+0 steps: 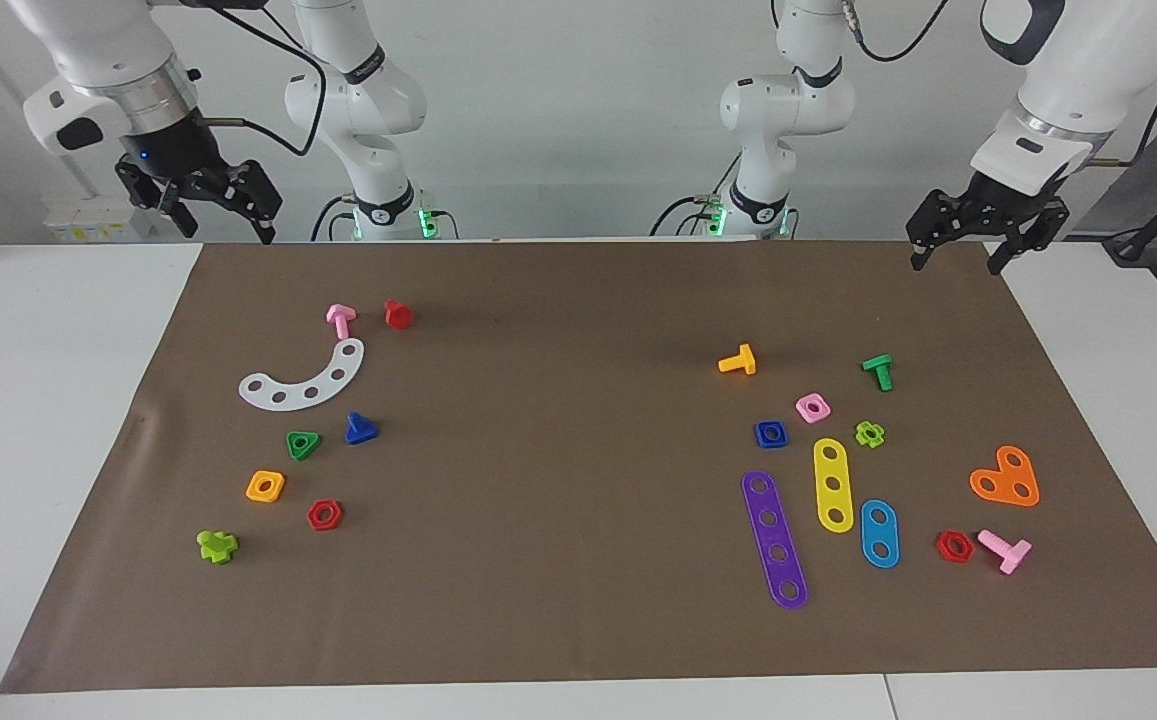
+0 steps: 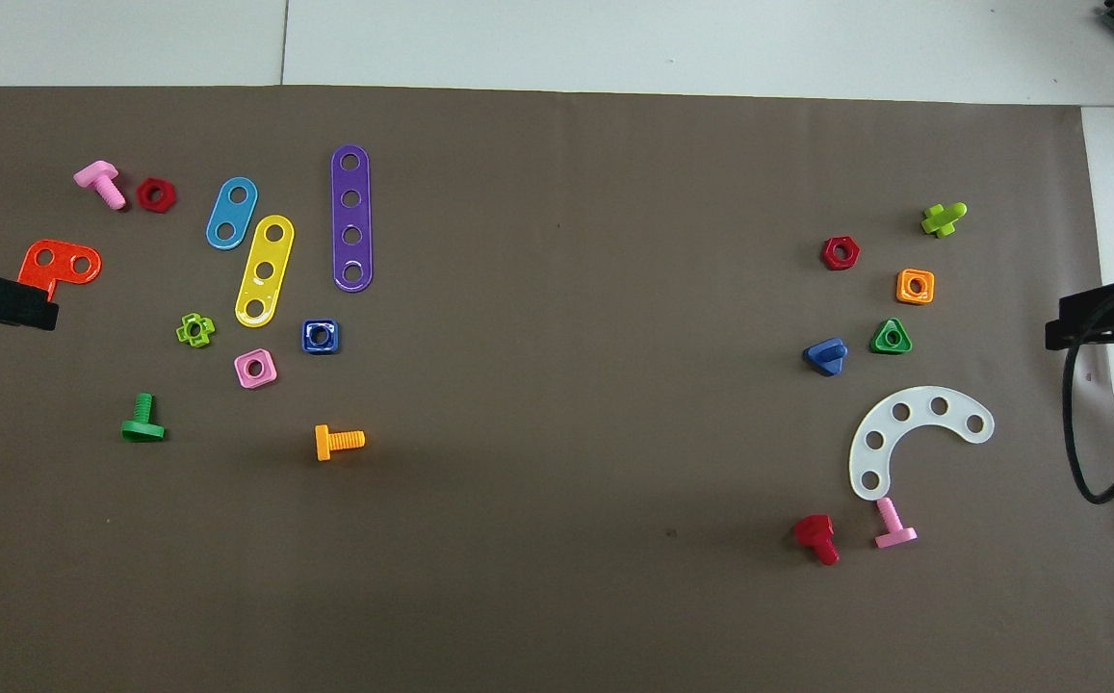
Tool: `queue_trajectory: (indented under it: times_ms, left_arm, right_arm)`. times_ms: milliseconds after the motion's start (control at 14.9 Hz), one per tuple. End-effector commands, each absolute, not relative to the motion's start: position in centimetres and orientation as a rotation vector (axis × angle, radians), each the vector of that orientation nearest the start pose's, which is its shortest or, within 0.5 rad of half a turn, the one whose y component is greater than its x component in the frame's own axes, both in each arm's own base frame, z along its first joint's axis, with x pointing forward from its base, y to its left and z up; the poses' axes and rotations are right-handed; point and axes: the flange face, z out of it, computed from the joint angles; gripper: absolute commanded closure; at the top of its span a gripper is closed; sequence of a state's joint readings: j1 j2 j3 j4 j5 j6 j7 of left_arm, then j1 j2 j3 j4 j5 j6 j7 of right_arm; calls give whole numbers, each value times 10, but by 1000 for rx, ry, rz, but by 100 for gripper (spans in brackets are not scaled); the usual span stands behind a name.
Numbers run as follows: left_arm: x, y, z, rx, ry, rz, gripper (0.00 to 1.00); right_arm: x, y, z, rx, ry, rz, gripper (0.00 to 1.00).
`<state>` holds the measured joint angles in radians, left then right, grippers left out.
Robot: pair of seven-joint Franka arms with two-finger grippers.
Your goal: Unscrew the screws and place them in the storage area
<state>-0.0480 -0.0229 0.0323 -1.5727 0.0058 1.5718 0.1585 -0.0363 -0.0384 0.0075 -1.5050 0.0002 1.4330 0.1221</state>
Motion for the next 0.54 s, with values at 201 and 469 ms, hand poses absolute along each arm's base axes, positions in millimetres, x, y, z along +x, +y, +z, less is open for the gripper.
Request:
queue_trajectory:
  times_ms: [201,469]
  left_arm:
    - [538,-6,638,-3137,273,-25,0]
    - [538,-6,638,-3137,273,-25,0]
  right_arm:
    - [532,-20,660,-3143,202,89,0]
    - [532,-20,661,-3143,216,87,0]
